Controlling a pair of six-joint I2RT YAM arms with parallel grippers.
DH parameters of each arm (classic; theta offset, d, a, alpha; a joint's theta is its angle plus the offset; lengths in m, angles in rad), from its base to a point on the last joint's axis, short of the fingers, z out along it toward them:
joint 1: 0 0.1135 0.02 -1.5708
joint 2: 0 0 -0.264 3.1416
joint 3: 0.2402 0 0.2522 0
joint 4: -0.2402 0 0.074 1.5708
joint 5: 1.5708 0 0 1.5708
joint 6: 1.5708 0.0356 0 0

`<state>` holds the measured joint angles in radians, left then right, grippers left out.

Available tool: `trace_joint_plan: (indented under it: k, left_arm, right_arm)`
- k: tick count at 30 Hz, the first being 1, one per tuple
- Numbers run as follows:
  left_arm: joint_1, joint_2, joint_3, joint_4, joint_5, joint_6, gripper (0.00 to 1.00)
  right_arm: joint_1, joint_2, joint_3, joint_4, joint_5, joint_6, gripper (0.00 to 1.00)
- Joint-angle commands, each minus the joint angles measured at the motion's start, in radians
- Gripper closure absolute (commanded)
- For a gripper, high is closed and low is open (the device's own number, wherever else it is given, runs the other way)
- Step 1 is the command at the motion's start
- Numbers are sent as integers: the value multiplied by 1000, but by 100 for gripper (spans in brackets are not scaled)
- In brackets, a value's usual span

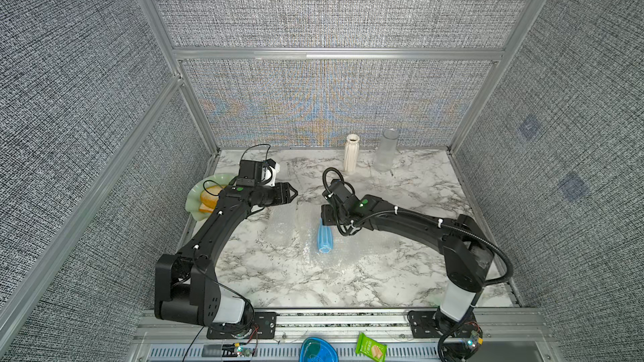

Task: Unwrap the vase from the bubble wrap
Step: Unwrap the bubble wrap, then pick up the vase from the bubble wrap.

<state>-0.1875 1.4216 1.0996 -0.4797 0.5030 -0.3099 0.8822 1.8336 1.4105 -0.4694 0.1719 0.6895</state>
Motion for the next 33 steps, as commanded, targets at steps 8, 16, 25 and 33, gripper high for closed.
trace_joint_plan:
  k: [8, 16, 25, 33]
  left_arm:
    - [-13, -56, -48, -14, 1, 74, 31]
    - [-48, -110, -116, 24, -12, 114, 0]
    - [-53, -169, -142, 53, -62, 112, 0]
    - [-52, -176, -143, 52, -71, 107, 0]
  right_arm:
    - [-23, 192, 186, -179, -89, 78, 39]
    - [-35, 304, 305, -235, -129, 80, 39]
    - [-54, 389, 382, -277, -149, 84, 40]
    - [-61, 444, 444, -317, -157, 77, 52]
